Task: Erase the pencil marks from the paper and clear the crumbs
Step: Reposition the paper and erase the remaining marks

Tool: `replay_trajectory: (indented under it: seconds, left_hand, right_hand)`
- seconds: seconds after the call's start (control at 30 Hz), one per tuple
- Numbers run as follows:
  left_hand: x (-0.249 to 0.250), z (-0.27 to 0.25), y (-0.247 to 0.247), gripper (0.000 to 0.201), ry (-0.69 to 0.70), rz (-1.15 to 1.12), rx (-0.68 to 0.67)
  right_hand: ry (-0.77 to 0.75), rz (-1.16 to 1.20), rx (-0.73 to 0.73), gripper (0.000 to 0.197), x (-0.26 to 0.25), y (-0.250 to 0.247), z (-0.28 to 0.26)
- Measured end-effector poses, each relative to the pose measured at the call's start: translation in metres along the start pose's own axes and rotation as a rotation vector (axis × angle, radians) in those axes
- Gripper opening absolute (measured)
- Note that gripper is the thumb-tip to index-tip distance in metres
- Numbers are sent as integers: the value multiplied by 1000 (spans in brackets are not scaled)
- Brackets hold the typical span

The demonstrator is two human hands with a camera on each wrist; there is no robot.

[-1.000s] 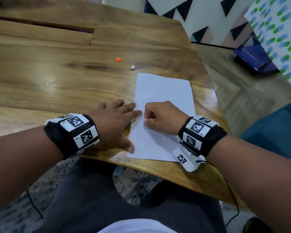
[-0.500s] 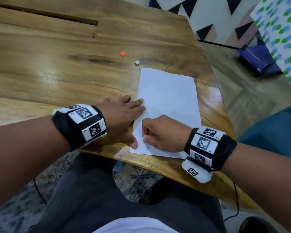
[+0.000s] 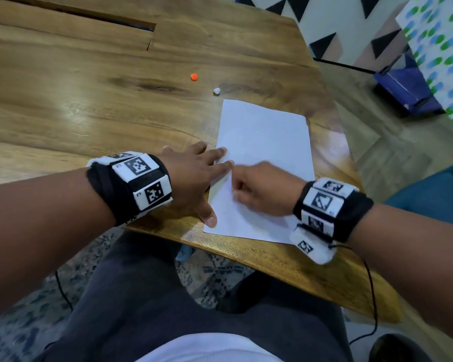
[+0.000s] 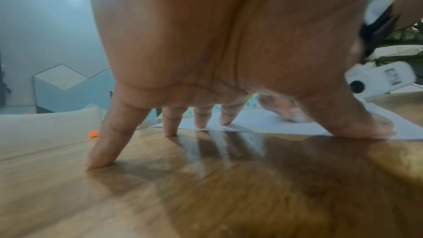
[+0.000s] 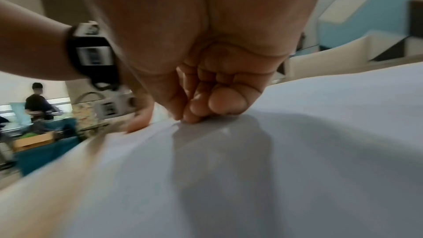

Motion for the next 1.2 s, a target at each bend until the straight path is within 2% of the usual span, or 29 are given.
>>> replay_trajectory:
  seconds: [0.1,0.23,0.3,0.4,0.5,0.67,0.73,0.8,0.93,1.0,1.07,1.13,1.2]
  left_hand:
    - [-1,0,-1,131,-6,15,0]
    - [-1,1,-1,131,-13,14,2]
    - [-1,1,-1,131,-19,9,-9]
    - [0,1,-2,131,-25,6,-20]
    - [2,1,-2,131,-23,7,-17]
    - [1,1,-1,131,-17,18,-16]
    - [1,0,-2,131,-21,24,-21]
    - [1,0,-2,131,-18,25,-19]
    - [1,1,-1,131,-12,22,-4]
    - [1,1,0,131,-8,25,2]
    - [1,1,0,130,-5,25,7]
    - [1,-1,0,130,-6,23,9]
    - [1,-1,-2,130,-8,21,12]
  right_hand:
    - [162,32,74,8,44,-17,21]
    - [166,29,88,7,49,-20,27]
    - [103,42,24,6,33,-12,15]
    - [-90,47,-136,8,-6,11,-13]
    - [-154,21,-161,9,-17,13,-16]
    - [155,5,46,6,47,-18,22]
    - [198,6,56,7,53,-20,25]
    - [138,-6,22,7,36,-14,16]
    - [-101,41,-86,9,-24,13,-20]
    - [-126,19,-84,9,-32,17,-25]
    - [-16,14,-52,8,-12,11,-16]
    - [181,29,26,6,28,-7,-5]
    - [366,138,102,8,63,-25,-3]
Point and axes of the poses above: each hand's wrist, its own z-axis towards the middle knuckle, its own y-axis out of the palm, x = y × z, the point moved 10 cm from there along z, towards the middle knuckle, and after that the axes turned 8 degrees about x, right-handed, at the moved point
